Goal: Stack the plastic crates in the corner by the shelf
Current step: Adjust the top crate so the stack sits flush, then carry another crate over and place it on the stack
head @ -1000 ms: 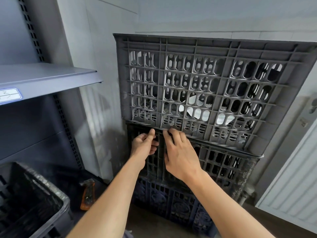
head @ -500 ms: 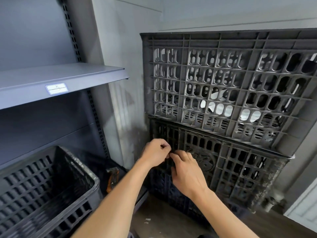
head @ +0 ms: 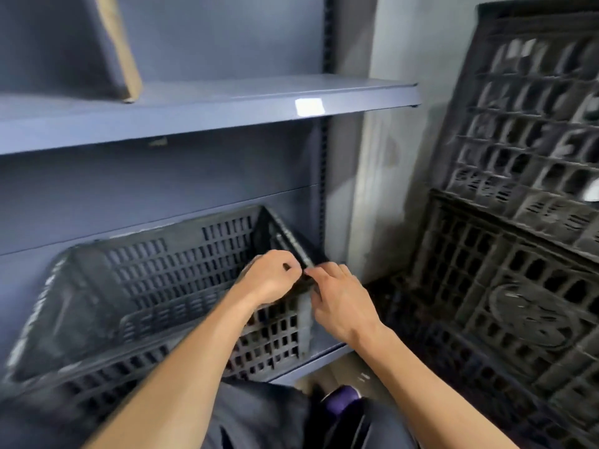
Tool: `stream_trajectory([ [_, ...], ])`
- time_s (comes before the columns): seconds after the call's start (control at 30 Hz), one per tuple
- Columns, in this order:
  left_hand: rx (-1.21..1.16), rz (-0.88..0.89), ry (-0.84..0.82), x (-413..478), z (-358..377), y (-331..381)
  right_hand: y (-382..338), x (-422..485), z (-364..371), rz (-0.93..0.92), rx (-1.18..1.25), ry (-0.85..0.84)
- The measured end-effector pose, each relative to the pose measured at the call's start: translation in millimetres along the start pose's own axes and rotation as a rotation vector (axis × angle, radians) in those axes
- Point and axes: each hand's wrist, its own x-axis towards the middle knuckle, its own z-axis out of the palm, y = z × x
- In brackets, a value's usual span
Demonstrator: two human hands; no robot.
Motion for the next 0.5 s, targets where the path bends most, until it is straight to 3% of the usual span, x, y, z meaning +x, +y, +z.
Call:
stream_trajectory([
  [0.13,0.002,-0.168,-0.068,-41,-24,-70,-49,22,30,-0.171,0.028,-0.077],
  [0.3,0.153,-0.303,-0.376,-83,-55,-130,-109,39,61,-0.299,-0.036,-0.324],
  [0.5,0.155,-0.317,-0.315,-70,-45,-143,-127,47,65,-0.318,-0.18,-0.354],
])
